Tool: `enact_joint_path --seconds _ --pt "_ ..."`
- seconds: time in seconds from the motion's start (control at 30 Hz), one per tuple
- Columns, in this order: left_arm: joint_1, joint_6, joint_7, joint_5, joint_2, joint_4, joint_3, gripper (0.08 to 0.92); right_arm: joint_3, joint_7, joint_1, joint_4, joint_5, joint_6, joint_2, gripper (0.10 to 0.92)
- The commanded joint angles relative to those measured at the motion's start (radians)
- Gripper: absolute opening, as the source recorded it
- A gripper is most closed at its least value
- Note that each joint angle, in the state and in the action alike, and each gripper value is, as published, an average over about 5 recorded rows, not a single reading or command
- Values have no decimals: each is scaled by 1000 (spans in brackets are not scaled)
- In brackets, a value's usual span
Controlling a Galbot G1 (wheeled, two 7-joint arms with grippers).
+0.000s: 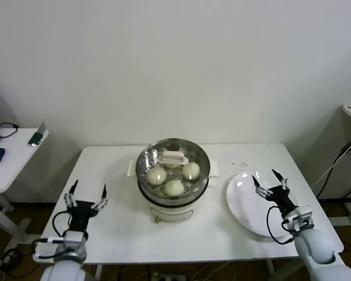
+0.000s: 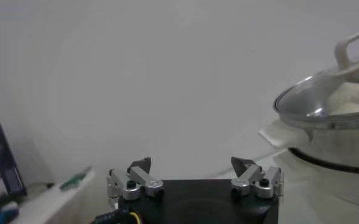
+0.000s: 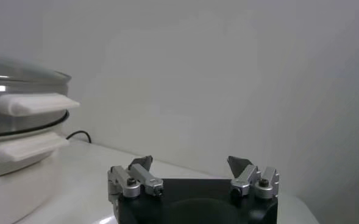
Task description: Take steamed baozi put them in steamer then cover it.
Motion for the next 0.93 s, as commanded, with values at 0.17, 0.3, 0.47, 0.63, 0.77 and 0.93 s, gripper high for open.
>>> enact_joint_path --seconds 0.17,0.3,0.47,0.63,0.77,0.93 --pt "54 -237 18 -211 -49 135 -61 823 29 -27 -75 50 9 14 9 823" --pt "53 -237 21 -203 -49 138 -54 823 30 -27 -78 46 9 16 17 823" --pt "52 -234 27 -197 -47 138 -51 823 31 -27 -78 42 7 16 21 823" --pt "47 -236 32 -187 -47 143 -49 823 32 -27 -78 40 5 18 24 823" --pt "43 -246 35 -174 -48 149 -46 823 34 -27 -77 38 2 17 26 823" --pt "37 -244 38 -179 -48 149 -44 823 38 -27 -75 35 -3 16 26 823"
